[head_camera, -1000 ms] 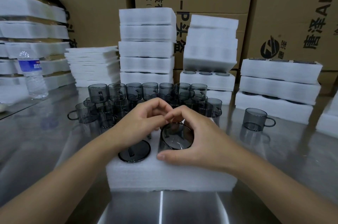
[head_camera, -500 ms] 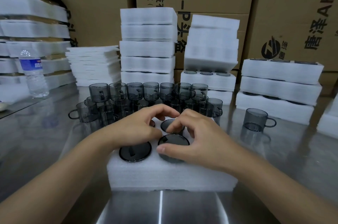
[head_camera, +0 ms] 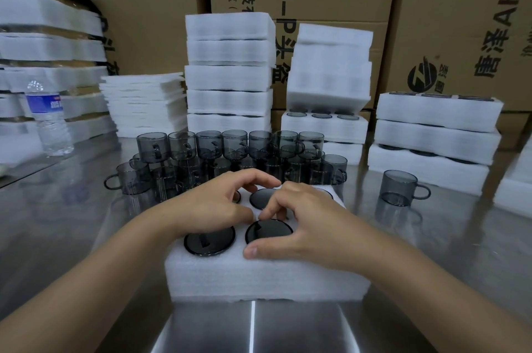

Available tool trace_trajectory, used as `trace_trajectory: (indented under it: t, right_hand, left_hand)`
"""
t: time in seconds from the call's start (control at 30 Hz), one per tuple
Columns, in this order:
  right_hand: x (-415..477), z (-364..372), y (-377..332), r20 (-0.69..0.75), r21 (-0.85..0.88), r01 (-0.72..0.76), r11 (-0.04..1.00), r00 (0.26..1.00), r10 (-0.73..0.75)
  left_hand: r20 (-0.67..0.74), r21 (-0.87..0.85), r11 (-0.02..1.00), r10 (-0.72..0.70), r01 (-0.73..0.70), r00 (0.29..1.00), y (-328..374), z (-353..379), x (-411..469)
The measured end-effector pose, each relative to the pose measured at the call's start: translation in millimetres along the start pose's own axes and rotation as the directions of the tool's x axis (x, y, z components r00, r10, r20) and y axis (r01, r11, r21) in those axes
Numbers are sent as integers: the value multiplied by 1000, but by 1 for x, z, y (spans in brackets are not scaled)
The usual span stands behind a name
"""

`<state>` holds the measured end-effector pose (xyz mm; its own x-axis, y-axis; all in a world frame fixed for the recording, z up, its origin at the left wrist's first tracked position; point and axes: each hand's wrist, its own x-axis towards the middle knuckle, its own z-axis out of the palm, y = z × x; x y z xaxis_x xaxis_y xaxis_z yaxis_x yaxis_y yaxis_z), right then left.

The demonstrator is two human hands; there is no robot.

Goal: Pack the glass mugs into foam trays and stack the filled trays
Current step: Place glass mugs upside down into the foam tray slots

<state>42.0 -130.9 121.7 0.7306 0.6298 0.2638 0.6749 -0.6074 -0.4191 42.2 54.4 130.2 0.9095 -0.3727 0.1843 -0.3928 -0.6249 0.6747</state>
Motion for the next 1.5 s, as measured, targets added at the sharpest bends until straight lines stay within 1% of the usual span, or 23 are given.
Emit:
trace_trajectory:
  t: [0.23,0.3,0.33,0.37,0.4,0.43,0.47,0.53,0.6,0.63,0.67,0.73,0.87,1.07,1.23,1.3,1.37,1.5]
  right_hand:
    - [1,-3,2,-13,-12,32,999,999,-32]
    - [1,-8,5,-24,48,9,999,1000,-8]
    - [3,-13,8,-70,110,-14,994,997,21]
    - [5,-18,15,-156,188,-34,982,986,64]
    - [7,-23,24,-263,275,-51,960,956,126]
    - [10,-29,36,-362,320,-76,944,911,196]
    - [11,-35,50,-442,295,-121,948,862,248]
    - [11,-44,82,-532,149,-295,944,781,328]
    - [6,-46,112,-554,36,-504,863,708,437]
    - [3,-44,124,-549,3,-585,811,677,490]
    - [1,-42,134,-537,-17,-642,766,653,535]
    - [-1,-38,149,-502,-34,-700,714,629,593]
    - [-1,-36,159,-494,-55,-715,697,626,604]
    - [0,-37,157,-503,-114,-712,693,643,577]
    - [1,-37,152,-522,-82,-700,710,637,568]
    - [1,-39,146,-552,-35,-671,741,631,546]
    - [3,-41,138,-595,13,-611,791,631,497]
    - [12,-44,109,-658,5,-416,910,684,316]
  left_hand:
    - [39,-42,998,46,-44,998,-1,3,0]
    - [35,-25,998,52,-51,998,-3,3,1]
    - [28,-14,999,53,-52,998,-4,4,2]
    - [16,-12,999,48,-47,999,-6,4,3]
    - [5,-21,999,39,-39,999,-7,4,3]
    - [-1,-31,999,31,-31,1000,-7,4,4]
    - [-3,-35,999,26,-26,1000,-8,5,4]
    - [-6,-43,999,23,-23,1000,-10,5,3]
    - [-2,-48,999,20,-20,1000,-11,5,3]
    - [1,-44,999,19,-19,1000,-11,5,3]
    - [4,-38,999,19,-19,1000,-12,5,3]
    - [8,-24,1000,17,-16,1000,-12,5,3]
    - [9,-11,1000,4,-4,1000,-12,4,4]
    - [8,-17,1000,0,1,1000,-11,5,3]
    - [5,-18,1000,-11,11,1000,-9,6,3]
    - [3,-15,1000,-12,12,1000,-9,6,3]
    - [0,-9,1000,-12,12,1000,-9,6,3]
    - [-23,-16,1000,-17,17,1000,-8,5,4]
